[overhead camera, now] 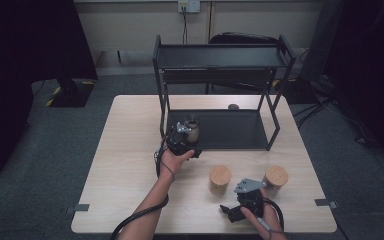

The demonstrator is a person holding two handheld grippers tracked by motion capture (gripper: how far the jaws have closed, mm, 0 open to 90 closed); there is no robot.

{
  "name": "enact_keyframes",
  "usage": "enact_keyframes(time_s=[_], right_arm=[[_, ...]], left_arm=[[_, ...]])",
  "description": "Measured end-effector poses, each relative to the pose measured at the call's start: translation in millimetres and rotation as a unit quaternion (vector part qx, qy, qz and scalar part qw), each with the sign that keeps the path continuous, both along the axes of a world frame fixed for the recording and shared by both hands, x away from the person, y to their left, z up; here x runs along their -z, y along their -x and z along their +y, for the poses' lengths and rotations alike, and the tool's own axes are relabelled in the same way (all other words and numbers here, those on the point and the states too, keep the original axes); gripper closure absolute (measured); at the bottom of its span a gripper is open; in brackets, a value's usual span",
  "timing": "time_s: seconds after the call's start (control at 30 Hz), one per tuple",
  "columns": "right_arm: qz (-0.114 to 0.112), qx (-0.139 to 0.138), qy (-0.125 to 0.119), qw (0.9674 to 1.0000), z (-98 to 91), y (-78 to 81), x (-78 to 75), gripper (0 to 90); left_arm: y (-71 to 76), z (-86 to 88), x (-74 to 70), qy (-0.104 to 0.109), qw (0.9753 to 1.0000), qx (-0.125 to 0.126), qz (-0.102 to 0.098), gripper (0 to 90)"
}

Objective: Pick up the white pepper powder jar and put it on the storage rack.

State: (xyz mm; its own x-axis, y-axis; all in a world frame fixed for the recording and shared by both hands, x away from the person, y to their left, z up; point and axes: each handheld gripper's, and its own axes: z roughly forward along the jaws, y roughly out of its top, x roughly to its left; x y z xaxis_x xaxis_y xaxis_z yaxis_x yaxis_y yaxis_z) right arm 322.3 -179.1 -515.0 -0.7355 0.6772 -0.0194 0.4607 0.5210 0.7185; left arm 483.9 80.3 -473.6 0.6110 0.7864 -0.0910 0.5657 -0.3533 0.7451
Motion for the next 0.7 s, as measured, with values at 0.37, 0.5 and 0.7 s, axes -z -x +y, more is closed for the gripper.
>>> enact_keyframes(time_s=[0.37, 0.5, 0.7], right_arm=[[0.000, 0.000, 0.000, 1.0000, 0.0, 0.0, 0.0, 0.0], [0.000, 0.000, 0.000, 1.0000, 0.0, 0.0, 0.0, 0.0], [0.000, 0.000, 0.000, 1.0000, 0.0, 0.0, 0.0, 0.0]], left_arm=[[9.8, 0.1, 2.4, 0.005, 0.9998, 0.018, 0.001, 6.6], [13.1, 1.4, 2.1, 0.007, 0.9997, 0.024, 0.000, 6.6], [19.2, 3.6, 0.4, 0.010, 0.9994, 0.035, -0.001, 6.5]])
